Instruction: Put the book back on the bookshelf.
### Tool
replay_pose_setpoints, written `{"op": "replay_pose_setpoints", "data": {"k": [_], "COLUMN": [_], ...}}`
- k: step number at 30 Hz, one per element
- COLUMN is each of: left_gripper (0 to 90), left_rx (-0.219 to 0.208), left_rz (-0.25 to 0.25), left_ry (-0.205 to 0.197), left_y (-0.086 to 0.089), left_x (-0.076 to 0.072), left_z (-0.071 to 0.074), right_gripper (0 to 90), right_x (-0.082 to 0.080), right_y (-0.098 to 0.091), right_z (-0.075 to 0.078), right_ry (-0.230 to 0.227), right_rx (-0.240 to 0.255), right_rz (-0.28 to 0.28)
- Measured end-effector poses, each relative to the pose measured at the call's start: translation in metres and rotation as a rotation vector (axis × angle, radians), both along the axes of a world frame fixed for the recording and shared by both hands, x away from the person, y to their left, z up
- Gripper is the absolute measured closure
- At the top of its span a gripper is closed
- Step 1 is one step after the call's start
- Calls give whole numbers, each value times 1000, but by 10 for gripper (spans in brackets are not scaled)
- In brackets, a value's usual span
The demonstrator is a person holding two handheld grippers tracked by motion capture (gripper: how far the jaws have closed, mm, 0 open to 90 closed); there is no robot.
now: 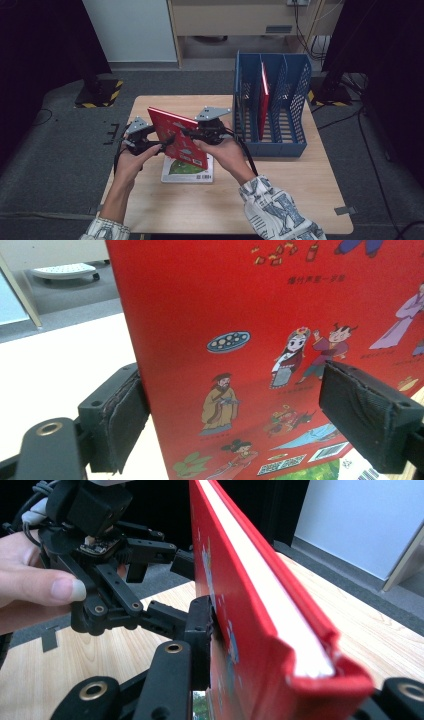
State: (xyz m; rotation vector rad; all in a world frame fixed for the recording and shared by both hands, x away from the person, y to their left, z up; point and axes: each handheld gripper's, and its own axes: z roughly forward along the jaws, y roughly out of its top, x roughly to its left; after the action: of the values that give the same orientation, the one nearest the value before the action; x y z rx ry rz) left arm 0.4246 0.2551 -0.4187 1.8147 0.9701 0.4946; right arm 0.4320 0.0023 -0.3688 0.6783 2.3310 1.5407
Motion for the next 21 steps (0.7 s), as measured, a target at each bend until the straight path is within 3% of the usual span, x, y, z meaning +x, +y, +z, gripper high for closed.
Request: {"op": "replay_pose_setpoints", "data": {"k": [12,15,21], "left_gripper": [144,144,125], "left_rx": [-7,-29,7], "left_rz": [0,7,22], "left_ry": [-15,-2,28], "left_y": [2,6,17], "left_x": [-2,-7,-18], "left_z": [-3,-8,-25], "right_gripper": [743,764,786], "right_x": [6,6,8], "right_y": [7,7,5], "right_z": [0,0,-1], "right_ry": [-3,1,19], "right_rx": [27,31,52], "right_rz": [28,38,24]}}
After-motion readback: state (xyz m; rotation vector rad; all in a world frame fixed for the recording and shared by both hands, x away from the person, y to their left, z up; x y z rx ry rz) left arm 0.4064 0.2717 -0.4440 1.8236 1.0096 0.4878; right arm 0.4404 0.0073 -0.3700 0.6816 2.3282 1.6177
